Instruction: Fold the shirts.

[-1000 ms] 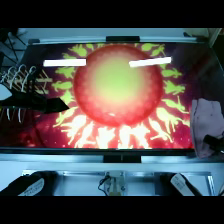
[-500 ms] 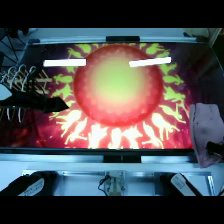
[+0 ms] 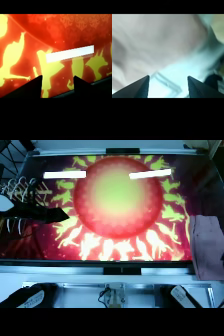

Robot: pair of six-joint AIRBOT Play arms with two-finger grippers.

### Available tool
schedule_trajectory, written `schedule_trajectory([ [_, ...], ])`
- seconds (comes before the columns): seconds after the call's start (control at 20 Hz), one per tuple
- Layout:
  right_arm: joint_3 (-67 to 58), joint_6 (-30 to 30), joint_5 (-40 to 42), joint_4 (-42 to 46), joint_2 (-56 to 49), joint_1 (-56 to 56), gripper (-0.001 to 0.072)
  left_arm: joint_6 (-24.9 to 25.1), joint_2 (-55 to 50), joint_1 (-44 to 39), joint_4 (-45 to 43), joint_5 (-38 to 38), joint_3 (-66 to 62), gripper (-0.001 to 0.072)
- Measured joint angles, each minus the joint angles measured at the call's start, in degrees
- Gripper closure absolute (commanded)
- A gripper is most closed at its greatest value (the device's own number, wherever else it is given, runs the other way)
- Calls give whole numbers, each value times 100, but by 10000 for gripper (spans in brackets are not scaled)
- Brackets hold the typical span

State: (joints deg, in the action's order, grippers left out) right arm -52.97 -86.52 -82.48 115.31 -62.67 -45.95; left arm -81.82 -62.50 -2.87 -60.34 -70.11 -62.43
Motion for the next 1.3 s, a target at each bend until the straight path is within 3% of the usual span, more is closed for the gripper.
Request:
schedule_trajectory([
  [0.1,-476,28,-514,-457,0,4,114,7,-107,0,-131,-66,-44,268],
  [0.15,-723,74,-625,-785,0,22,114,9,-175,-2,-234,-129,-114,347],
  [0.3,-1438,146,-549,-1810,0,566,114,-140,-549,-205,-990,-483,-649,354],
  [0.35,-1578,103,-411,-1978,-7,946,114,-273,-739,-343,-1403,-658,-898,323],
  [0.4,-1687,9,-278,-2057,-42,1440,90,-396,-955,-505,-1851,-872,-1154,95],
  [0.45,-1762,-92,-181,-2094,-111,1923,18,-496,-1204,-688,-2256,-1117,-1403,-3],
  [0.65,-1803,-382,-411,-2664,-584,3115,19,-715,-1628,-1217,-2966,-1556,-1613,-1],
  [0.85,-1539,-417,-291,-3250,-669,3657,19,-957,-1440,-1353,-2957,-975,-1202,1],
  [1.3,-1419,-431,280,-3591,-667,4183,19,-1097,-1377,-1403,-2881,-151,-1025,1],
])
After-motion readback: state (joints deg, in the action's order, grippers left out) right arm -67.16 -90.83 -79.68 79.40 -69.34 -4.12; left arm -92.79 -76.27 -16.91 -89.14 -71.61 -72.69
